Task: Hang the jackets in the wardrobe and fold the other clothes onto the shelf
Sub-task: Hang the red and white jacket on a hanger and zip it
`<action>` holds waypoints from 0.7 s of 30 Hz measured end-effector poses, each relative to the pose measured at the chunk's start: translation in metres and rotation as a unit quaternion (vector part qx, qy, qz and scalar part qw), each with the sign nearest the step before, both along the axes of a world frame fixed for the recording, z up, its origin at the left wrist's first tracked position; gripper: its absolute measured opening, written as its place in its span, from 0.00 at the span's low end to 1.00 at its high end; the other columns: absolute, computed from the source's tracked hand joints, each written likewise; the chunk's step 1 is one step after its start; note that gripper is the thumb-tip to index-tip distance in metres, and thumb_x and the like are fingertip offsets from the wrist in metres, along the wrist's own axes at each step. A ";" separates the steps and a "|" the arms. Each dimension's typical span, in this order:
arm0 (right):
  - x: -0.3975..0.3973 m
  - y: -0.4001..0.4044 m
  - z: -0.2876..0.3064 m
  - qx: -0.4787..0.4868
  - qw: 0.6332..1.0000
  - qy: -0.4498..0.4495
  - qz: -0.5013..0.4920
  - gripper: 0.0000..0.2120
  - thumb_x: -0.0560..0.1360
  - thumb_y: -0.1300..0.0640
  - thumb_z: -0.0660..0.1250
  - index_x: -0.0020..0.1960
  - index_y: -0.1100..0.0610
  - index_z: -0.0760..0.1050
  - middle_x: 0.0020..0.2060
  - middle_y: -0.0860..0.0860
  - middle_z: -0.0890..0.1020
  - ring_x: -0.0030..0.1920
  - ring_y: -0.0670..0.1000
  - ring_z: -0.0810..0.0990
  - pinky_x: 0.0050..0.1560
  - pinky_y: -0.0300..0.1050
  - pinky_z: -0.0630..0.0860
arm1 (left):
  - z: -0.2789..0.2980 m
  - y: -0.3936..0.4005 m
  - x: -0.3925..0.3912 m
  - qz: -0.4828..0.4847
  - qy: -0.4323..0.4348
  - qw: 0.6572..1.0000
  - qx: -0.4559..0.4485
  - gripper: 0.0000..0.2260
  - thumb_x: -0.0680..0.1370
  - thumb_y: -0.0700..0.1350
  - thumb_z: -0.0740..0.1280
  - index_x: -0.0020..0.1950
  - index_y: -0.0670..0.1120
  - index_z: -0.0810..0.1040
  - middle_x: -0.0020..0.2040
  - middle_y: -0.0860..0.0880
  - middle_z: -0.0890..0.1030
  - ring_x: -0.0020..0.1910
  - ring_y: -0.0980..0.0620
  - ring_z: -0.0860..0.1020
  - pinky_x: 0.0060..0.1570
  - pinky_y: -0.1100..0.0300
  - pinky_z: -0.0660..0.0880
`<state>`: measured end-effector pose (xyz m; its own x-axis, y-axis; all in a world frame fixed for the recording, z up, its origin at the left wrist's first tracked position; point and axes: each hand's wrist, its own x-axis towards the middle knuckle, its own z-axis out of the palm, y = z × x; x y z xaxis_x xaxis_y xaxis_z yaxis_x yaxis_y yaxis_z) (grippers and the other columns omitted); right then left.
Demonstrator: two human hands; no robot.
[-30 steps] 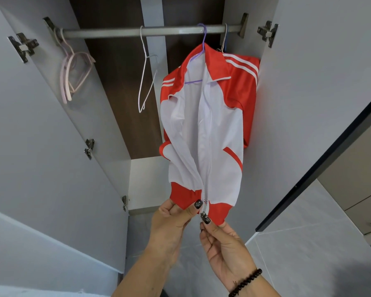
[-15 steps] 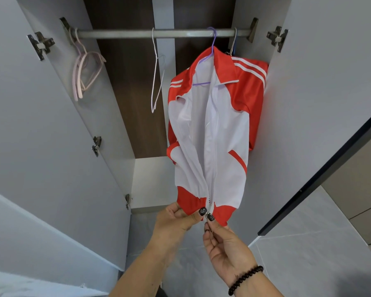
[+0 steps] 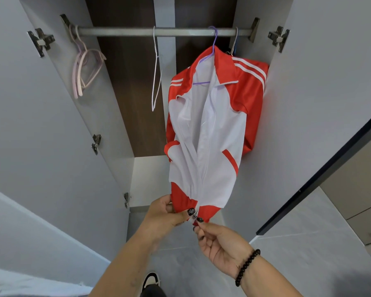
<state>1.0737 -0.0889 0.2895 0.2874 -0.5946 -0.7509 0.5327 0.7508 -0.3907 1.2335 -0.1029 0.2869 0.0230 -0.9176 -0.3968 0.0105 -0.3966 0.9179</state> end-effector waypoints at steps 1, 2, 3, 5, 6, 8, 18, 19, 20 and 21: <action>-0.002 -0.004 0.002 0.004 1.000 0.004 0.003 0.04 0.74 0.69 0.67 0.42 0.69 0.78 0.30 0.59 0.81 0.24 0.47 0.78 0.24 0.36 0.76 | -0.001 0.000 0.001 0.001 -0.002 1.000 0.001 0.11 0.71 0.35 0.75 0.51 0.45 0.81 0.43 0.44 0.86 0.38 0.55 0.82 0.39 0.65 0.79; -0.003 -0.008 0.003 0.006 1.000 0.009 0.001 0.05 0.74 0.69 0.67 0.40 0.69 0.78 0.30 0.59 0.81 0.24 0.48 0.78 0.23 0.36 0.76 | -0.002 0.000 0.000 0.002 -0.002 1.000 0.002 0.11 0.71 0.34 0.74 0.51 0.44 0.81 0.44 0.43 0.85 0.37 0.55 0.81 0.39 0.65 0.79; -0.002 -0.012 0.005 0.005 1.000 0.016 -0.002 0.06 0.74 0.69 0.67 0.39 0.69 0.77 0.29 0.59 0.80 0.23 0.48 0.78 0.23 0.36 0.76 | -0.002 0.000 0.000 0.004 -0.004 1.000 0.003 0.10 0.72 0.34 0.74 0.51 0.43 0.81 0.45 0.42 0.85 0.37 0.54 0.80 0.39 0.64 0.78; 0.000 -0.019 0.007 0.003 0.999 0.031 -0.009 0.05 0.75 0.69 0.66 0.41 0.69 0.76 0.28 0.58 0.79 0.22 0.47 0.77 0.23 0.35 0.75 | -0.004 -0.001 0.000 0.010 -0.006 1.000 0.003 0.10 0.72 0.34 0.74 0.51 0.43 0.80 0.46 0.40 0.84 0.37 0.53 0.79 0.38 0.63 0.77; 0.003 -0.022 0.008 0.003 0.999 0.037 -0.014 0.03 0.75 0.69 0.66 0.42 0.68 0.76 0.28 0.58 0.79 0.22 0.47 0.76 0.23 0.35 0.75 | -0.005 -0.002 0.000 0.015 -0.006 1.000 0.003 0.10 0.72 0.34 0.74 0.51 0.43 0.80 0.46 0.39 0.84 0.37 0.52 0.78 0.37 0.63 0.77; 0.006 -0.029 0.011 0.003 0.999 0.049 -0.021 0.02 0.74 0.70 0.65 0.43 0.68 0.76 0.29 0.58 0.79 0.22 0.46 0.76 0.22 0.34 0.74 | -0.006 -0.005 0.000 0.021 -0.004 1.000 0.002 0.10 0.72 0.34 0.74 0.50 0.45 0.80 0.45 0.40 0.85 0.37 0.52 0.78 0.37 0.64 0.77; 0.018 -0.083 0.037 -0.030 0.996 0.080 -0.024 0.05 0.74 0.72 0.64 0.40 0.66 0.75 0.26 0.56 0.79 0.20 0.45 0.73 0.22 0.33 0.73 | -0.013 -0.018 0.021 0.043 -0.010 0.999 0.028 0.12 0.71 0.37 0.76 0.52 0.47 0.80 0.41 0.49 0.85 0.31 0.58 0.80 0.33 0.67 0.76; 0.019 -0.090 0.040 -0.035 0.996 0.083 -0.029 0.06 0.74 0.72 0.64 0.40 0.66 0.75 0.26 0.56 0.79 0.20 0.45 0.73 0.22 0.33 0.73 | -0.013 -0.019 0.023 0.043 -0.012 0.998 0.033 0.13 0.71 0.37 0.76 0.53 0.46 0.80 0.41 0.49 0.85 0.31 0.58 0.80 0.33 0.67 0.75; 0.020 -0.097 0.043 -0.041 0.995 0.086 -0.034 0.06 0.74 0.72 0.64 0.40 0.66 0.75 0.27 0.56 0.79 0.20 0.45 0.73 0.22 0.33 0.73 | -0.014 -0.021 0.026 0.044 -0.015 0.998 0.039 0.14 0.71 0.37 0.76 0.54 0.45 0.79 0.42 0.48 0.85 0.31 0.58 0.80 0.32 0.67 0.75; 0.021 -0.104 0.045 -0.047 0.994 0.089 -0.038 0.05 0.74 0.72 0.64 0.40 0.66 0.75 0.27 0.56 0.79 0.20 0.45 0.74 0.22 0.33 0.73 | -0.015 -0.023 0.030 0.046 -0.019 0.998 0.045 0.14 0.71 0.38 0.76 0.55 0.45 0.79 0.43 0.48 0.85 0.31 0.58 0.80 0.33 0.67 0.75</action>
